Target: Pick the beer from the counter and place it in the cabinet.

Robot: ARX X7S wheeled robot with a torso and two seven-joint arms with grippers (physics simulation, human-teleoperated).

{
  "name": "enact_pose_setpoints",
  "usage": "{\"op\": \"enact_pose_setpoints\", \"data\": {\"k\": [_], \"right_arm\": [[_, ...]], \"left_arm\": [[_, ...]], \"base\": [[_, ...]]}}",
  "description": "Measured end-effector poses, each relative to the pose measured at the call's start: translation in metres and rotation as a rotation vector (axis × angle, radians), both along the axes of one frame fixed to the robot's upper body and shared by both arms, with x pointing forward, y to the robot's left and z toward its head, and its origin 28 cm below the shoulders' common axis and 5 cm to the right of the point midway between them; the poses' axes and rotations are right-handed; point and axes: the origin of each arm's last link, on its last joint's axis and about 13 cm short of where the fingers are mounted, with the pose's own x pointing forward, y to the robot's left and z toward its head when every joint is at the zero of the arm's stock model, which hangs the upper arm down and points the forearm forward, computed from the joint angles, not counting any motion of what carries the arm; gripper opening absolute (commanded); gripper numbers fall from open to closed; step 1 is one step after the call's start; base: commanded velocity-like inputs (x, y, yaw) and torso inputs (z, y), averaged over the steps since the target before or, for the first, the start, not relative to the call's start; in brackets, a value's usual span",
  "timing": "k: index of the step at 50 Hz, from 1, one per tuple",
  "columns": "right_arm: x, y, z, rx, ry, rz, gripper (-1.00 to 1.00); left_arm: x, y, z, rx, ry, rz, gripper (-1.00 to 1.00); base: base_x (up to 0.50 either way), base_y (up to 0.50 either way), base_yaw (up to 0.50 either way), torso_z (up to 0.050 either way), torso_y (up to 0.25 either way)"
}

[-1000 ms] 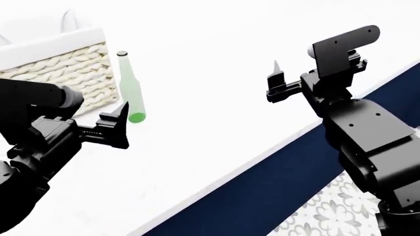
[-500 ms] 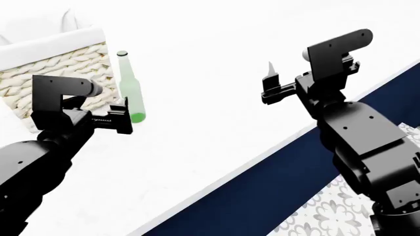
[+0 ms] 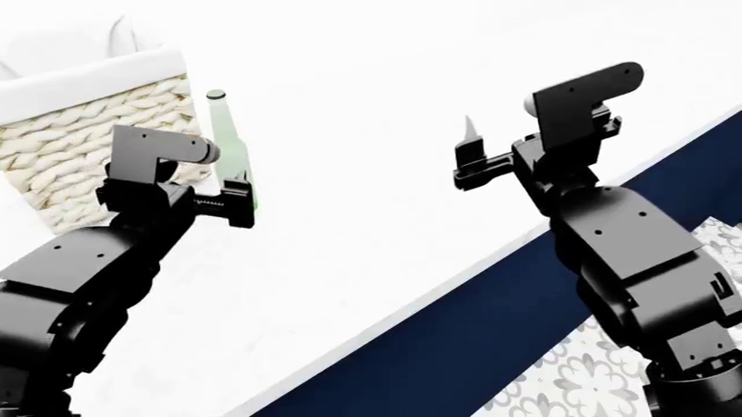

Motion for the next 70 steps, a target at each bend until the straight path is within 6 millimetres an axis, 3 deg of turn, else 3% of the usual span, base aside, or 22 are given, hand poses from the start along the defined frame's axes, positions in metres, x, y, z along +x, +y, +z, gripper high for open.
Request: {"op": "enact_pose_setpoints", "data": {"k": [23, 40, 41, 49, 58, 64, 70], "right_arm": [[0.000, 0.003, -0.005, 0.010, -0.003, 0.018, 1.00], [0.003, 0.006, -0.006, 0.010, -0.009, 0.032, 1.00], [0.003, 0.006, -0.006, 0.011, -0.010, 0.032, 1.00], [0.001, 0.006, -0.004, 0.016, -0.022, 0.032, 1.00], [-0.002, 0.004, -0.003, 0.023, -0.028, 0.025, 1.00], [-0.004, 0.003, -0.002, 0.026, -0.029, 0.018, 1.00], [-0.007, 0.000, 0.000, 0.028, -0.028, 0.007, 1.00]], "left_arm": [[0.019, -0.001, -0.009, 0.021, 0.037, 0.003, 1.00], [0.057, -0.009, -0.023, 0.020, 0.071, -0.004, 1.00], [0.059, -0.010, -0.024, 0.020, 0.073, -0.003, -1.00], [0.073, -0.014, -0.028, 0.014, 0.077, -0.010, -1.00], [0.075, -0.015, -0.026, 0.010, 0.063, -0.017, -1.00], [0.066, -0.014, -0.016, -0.003, 0.038, -0.017, -1.00], [0.044, -0.011, -0.002, -0.007, 0.013, -0.026, -1.00]], "base": [[0.00, 0.00, 0.00, 0.000, 0.000], [0.00, 0.00, 0.00, 0.000, 0.000], [0.00, 0.00, 0.00, 0.000, 0.000], [0.00, 0.00, 0.00, 0.000, 0.000], [0.00, 0.00, 0.00, 0.000, 0.000], [0.00, 0.00, 0.00, 0.000, 0.000], [0.00, 0.00, 0.00, 0.000, 0.000]]}}
